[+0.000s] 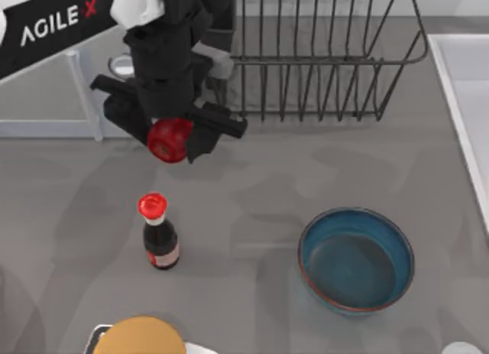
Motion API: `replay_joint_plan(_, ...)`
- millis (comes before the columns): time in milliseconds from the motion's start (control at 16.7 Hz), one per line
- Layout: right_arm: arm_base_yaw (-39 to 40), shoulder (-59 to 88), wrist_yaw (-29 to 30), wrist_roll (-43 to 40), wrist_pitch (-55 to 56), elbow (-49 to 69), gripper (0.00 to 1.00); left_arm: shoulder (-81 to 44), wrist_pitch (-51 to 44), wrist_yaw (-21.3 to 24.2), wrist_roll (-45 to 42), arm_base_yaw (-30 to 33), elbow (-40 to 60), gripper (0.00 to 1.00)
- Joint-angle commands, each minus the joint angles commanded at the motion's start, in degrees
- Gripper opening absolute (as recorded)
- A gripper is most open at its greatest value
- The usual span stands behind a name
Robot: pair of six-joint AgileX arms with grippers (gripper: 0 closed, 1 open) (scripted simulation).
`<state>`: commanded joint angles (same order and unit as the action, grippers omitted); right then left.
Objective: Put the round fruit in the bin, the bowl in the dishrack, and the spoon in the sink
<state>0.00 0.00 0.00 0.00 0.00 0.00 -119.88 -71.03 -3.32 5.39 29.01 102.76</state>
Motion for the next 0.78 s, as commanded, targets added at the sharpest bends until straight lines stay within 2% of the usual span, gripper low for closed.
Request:
replay_joint_plan(360, 0.00, 0.00, 0.00, 0.00, 0.00, 0.00, 1.00, 1.00, -0.23, -0.29, -3.19, -0.20, -0.34, 0.00)
replay_joint_plan(540, 0.00, 0.00, 0.00, 0.00, 0.00, 0.00, 1.00, 3.95, -1.21, -1.02, -11.56, -0.71, -1.16, 0.00)
replay_joint_plan(780, 0.00, 0.00, 0.00, 0.00, 0.00, 0.00, 1.00, 9.34, -3.14, -2.76, -29.33, -2.37, -3.50, 0.00)
